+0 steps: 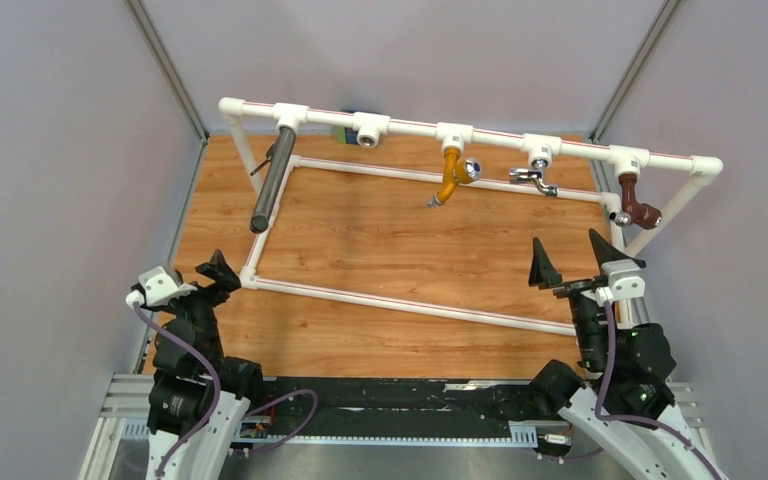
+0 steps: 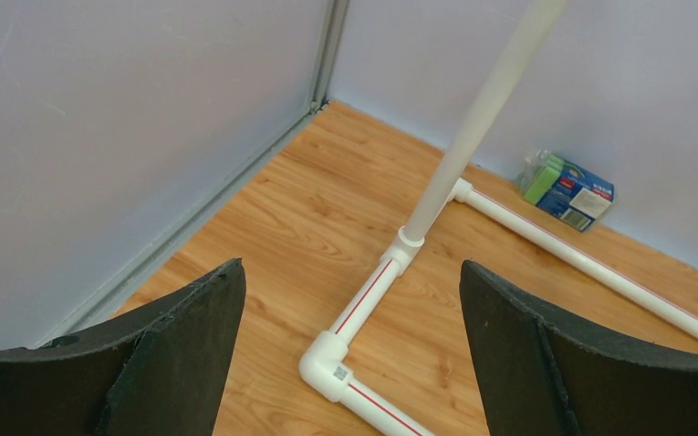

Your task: Install the water faucets

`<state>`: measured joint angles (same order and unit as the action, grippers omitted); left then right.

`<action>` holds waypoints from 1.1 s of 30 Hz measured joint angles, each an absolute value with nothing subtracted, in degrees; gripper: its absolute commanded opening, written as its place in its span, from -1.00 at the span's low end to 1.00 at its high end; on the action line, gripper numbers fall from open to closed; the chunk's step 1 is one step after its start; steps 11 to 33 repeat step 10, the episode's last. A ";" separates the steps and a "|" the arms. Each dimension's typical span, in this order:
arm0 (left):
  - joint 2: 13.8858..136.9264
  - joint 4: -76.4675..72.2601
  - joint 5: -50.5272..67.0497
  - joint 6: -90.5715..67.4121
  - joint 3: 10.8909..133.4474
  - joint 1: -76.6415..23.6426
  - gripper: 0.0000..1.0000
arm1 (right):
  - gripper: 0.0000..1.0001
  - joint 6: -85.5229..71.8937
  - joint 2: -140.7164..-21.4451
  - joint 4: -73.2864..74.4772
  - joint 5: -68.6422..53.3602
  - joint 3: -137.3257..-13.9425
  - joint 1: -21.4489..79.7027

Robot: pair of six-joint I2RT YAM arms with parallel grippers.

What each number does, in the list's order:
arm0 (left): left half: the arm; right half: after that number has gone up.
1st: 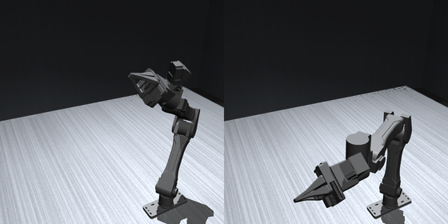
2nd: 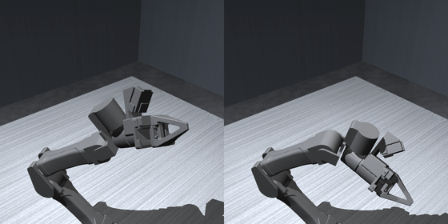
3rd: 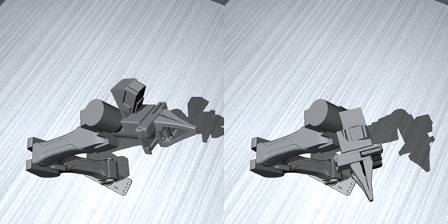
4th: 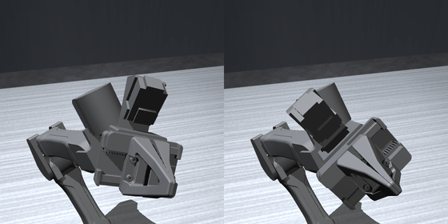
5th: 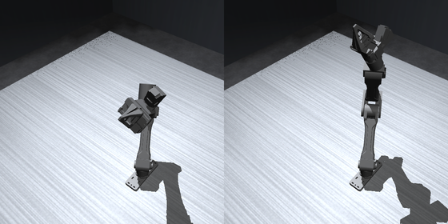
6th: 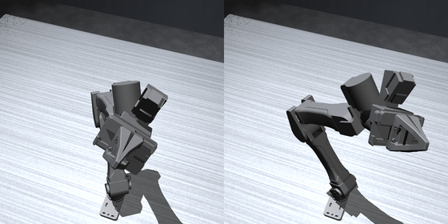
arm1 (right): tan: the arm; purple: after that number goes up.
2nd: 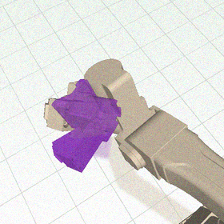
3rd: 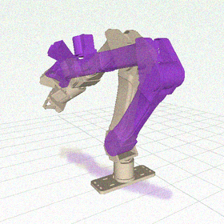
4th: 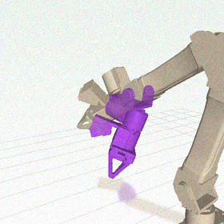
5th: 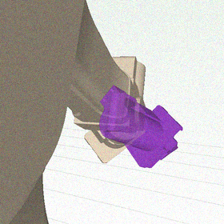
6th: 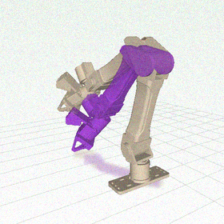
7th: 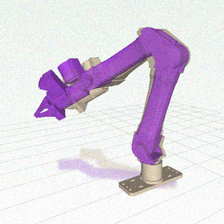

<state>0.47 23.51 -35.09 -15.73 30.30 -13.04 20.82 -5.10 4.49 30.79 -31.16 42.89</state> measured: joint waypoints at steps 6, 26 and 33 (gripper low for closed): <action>0.47 23.42 -34.79 -16.03 28.97 -13.04 0.86 | 1.00 21.10 -2.63 4.01 32.25 -27.07 42.87; 0.47 23.27 -34.46 -15.94 28.93 -13.04 0.86 | 1.00 21.10 -1.85 3.11 33.10 -26.30 42.87; 0.47 23.27 -34.46 -15.94 28.93 -13.04 0.86 | 1.00 21.10 -1.85 3.11 33.10 -26.30 42.87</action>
